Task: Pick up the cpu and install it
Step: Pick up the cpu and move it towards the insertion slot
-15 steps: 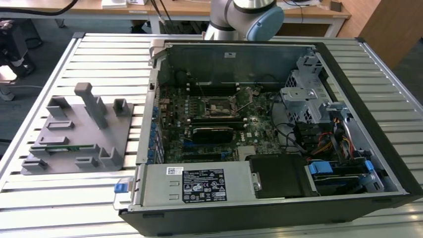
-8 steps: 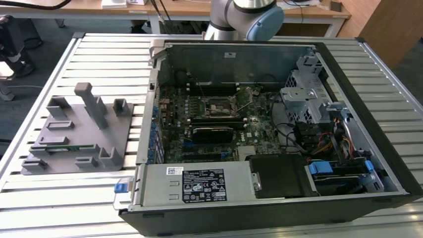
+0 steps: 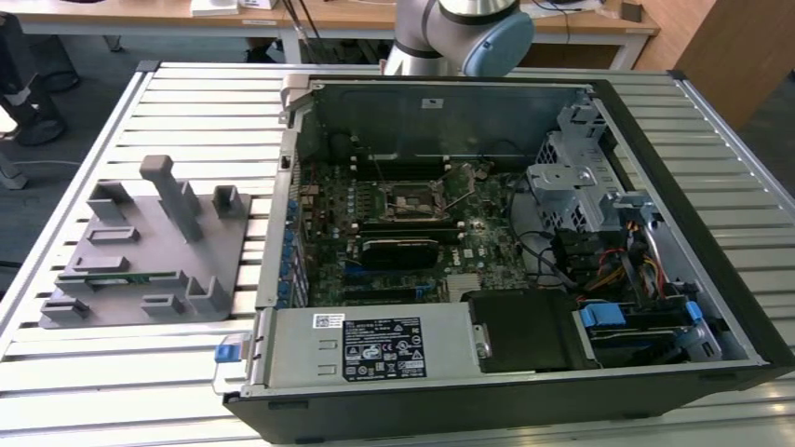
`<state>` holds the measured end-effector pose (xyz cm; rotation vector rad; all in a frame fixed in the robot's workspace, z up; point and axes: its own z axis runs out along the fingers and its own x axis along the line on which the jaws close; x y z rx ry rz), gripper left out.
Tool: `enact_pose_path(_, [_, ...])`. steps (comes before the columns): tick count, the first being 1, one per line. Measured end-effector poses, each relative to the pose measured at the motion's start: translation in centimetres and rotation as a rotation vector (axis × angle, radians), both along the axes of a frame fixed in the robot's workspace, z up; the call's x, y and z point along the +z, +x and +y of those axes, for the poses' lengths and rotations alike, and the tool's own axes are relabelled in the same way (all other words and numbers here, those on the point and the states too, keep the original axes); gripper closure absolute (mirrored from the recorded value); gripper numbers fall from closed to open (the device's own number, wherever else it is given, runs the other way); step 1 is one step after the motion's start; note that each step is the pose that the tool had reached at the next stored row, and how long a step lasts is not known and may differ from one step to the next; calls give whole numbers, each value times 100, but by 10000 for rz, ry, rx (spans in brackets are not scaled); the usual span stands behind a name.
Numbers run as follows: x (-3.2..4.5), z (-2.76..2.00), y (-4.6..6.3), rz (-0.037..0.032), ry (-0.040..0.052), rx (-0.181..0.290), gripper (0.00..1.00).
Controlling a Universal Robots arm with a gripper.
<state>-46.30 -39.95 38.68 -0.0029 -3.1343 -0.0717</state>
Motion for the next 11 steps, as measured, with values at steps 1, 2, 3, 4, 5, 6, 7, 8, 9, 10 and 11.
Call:
enact_pose_path(1, [18, 1, 0, -1, 0, 0, 46])
enact_pose_path(2, [36, 2, 0, -1, 0, 1, 46])
enact_pose_path(3, [56, 5, 0, -2, 0, 0, 46])
enact_pose_path(4, [75, 9, 0, -2, 1, -1, 46])
enact_pose_path(5, [93, 10, 0, -3, 0, 0, 46])
enact_pose_path(6, [109, 11, 0, -4, 1, 1, 46])
enact_pose_path(7, [126, 13, 0, -4, 0, 1, 46])
enact_pose_path(8, [144, 14, 0, -5, 1, 0, 46])
enact_pose_path(9, [157, 15, 0, -5, 1, 1, 46])
enact_pose_path(10, [166, 16, 0, -5, 0, 1, 46])
enact_pose_path(11, [173, 16, 0, -6, 1, 1, 46])
